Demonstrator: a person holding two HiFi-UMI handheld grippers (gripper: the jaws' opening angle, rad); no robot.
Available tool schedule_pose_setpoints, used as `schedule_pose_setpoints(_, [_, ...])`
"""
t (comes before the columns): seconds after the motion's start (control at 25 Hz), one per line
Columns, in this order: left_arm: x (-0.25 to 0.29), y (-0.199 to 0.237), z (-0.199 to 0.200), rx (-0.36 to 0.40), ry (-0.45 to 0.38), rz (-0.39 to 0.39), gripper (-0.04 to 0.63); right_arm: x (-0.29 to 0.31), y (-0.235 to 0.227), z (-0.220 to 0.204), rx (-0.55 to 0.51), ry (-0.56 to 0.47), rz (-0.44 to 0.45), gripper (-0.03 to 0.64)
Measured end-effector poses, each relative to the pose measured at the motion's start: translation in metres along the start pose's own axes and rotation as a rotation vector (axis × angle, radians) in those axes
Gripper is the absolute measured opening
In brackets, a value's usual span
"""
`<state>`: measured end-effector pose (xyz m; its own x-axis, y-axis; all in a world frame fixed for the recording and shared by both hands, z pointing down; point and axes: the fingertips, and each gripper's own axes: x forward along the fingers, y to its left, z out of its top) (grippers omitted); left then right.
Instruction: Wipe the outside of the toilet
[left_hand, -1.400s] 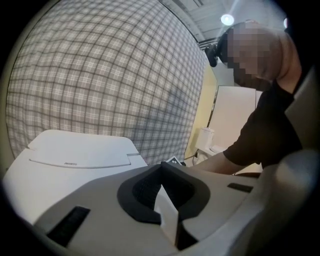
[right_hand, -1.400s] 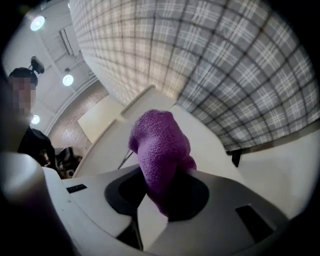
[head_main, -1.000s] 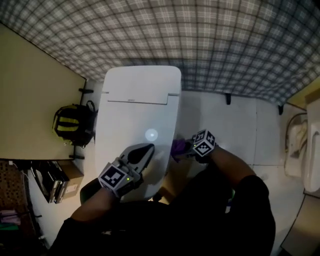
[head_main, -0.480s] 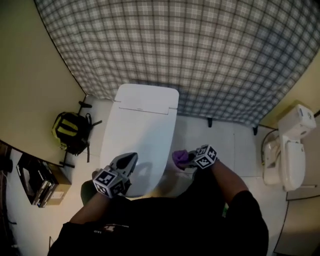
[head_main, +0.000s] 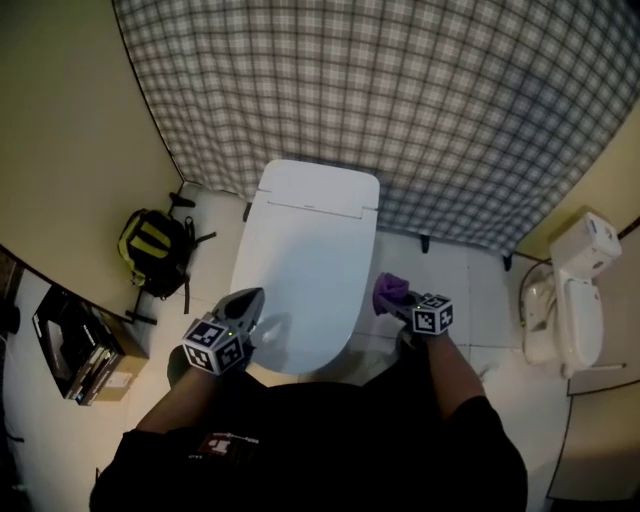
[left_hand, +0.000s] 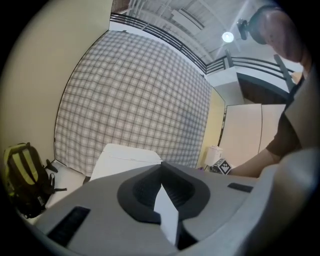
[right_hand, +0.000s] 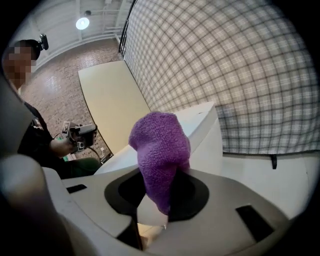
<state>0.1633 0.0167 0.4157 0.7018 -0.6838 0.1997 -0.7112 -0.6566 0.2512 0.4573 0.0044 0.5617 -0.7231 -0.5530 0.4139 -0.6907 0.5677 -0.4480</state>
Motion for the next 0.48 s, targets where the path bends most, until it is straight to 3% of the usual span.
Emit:
schedule_pose_setpoints(0.16, [-0.017,0.01,-0.026,-0.042,0.043,-0.006,-0.005,0.02,0.01,-0.02,0.014,-0.05,-0.041,0.092])
schedule_pose_setpoints(0.48, [-0.067,0.016,-0.043,-0.08,0.043,-0.028,-0.005,-0.023,0.087,-0.035,-0.128,-0.137,-0.178,0.092])
